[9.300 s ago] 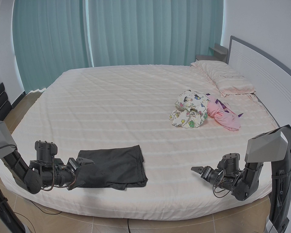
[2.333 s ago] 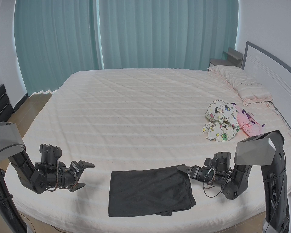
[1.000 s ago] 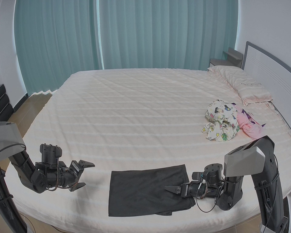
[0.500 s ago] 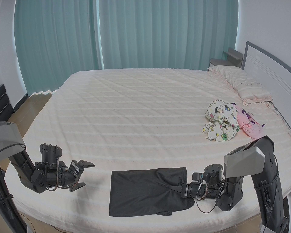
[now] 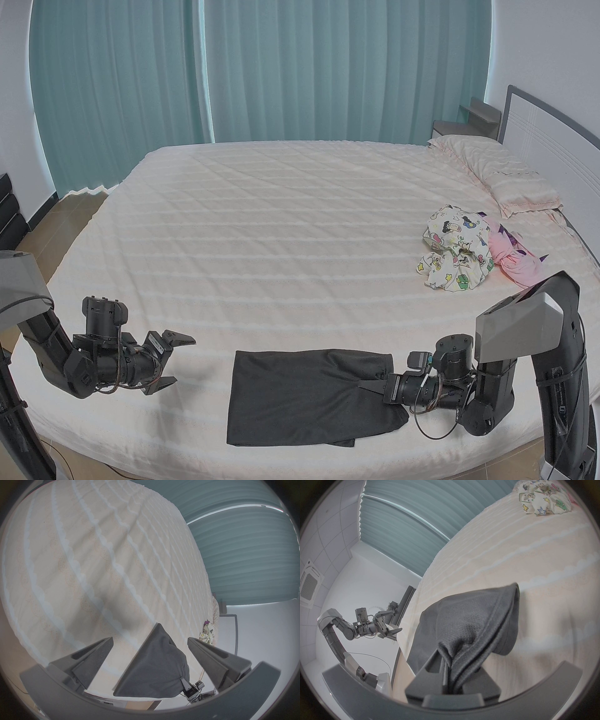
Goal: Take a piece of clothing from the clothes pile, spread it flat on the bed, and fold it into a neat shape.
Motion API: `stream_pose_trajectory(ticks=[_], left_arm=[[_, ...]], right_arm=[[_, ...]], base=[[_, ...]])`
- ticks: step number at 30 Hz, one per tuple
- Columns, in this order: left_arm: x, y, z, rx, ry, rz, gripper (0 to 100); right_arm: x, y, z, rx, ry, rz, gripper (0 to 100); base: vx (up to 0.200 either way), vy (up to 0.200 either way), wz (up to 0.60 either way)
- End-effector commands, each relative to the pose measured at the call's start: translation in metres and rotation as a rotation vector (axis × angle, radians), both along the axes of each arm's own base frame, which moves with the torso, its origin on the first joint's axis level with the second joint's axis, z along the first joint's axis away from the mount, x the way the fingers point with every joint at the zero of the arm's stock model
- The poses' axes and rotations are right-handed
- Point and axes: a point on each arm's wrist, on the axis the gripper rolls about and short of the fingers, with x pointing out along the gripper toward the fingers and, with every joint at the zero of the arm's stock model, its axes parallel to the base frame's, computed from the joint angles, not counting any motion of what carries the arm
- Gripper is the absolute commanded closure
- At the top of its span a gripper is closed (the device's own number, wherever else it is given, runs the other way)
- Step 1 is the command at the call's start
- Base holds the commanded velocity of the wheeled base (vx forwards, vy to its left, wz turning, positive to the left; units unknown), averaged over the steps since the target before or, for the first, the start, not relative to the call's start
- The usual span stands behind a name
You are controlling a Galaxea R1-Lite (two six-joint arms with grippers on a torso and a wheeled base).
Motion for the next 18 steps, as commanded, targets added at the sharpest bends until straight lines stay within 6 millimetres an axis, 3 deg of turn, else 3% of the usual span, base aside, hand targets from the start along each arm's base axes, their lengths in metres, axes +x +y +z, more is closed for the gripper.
stream_pose_trajectory(ticks=[1,9,18], left_arm=[[0.0,0.0,0.0,0.0,0.001,0.0,0],[-0.001,0.0,0.0,0.0,0.001,0.0,0],[-0.001,0.0,0.0,-0.001,0.003,-0.001,0]], right_arm=[[-0.004,-0.005,0.011,0.01,-0.013,-0.01,100],[-0.003,-0.009,0.003,-0.009,0.003,-0.026,100],[-0.004,-0.018,0.007,-0.011,0.007,-0.05,100]], base=[[0.0,0.0,0.0],[0.0,0.0,0.0],[0.0,0.0,0.0]])
